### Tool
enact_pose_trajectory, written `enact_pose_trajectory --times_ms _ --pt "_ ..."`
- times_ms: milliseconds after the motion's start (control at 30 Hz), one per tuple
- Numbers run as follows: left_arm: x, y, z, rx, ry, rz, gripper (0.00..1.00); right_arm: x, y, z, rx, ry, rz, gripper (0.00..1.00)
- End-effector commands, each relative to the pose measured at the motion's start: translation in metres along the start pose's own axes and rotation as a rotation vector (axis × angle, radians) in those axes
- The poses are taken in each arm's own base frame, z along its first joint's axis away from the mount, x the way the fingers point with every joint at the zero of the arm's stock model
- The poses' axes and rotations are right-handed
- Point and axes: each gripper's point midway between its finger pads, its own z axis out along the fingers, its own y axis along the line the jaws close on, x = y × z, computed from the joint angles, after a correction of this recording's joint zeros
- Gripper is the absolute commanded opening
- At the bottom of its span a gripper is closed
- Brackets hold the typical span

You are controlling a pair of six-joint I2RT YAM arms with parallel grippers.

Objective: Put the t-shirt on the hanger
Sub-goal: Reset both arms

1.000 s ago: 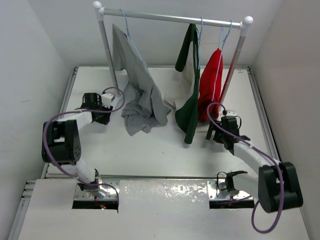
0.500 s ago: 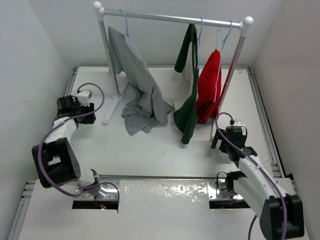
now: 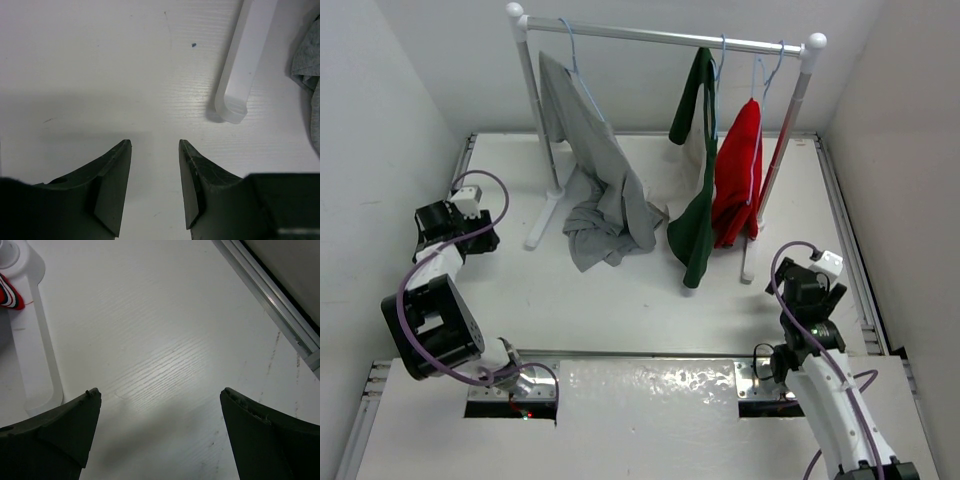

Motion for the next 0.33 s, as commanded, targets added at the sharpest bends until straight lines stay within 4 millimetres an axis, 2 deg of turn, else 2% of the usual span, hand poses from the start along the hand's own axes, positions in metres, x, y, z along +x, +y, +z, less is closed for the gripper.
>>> enact_pose_trajectory --times_ms 0,300 --pt "-0.017 0.000 -0.005 0.004 -0.074 0.032 0.40 -0.007 -0.010 0.001 0.049 -0.051 0.026 0.99" --pt "-0.014 -0.013 -0.007 0.078 -0.079 0.073 0.38 -0.006 -0.007 0.002 0.046 -0.034 0.009 0.99"
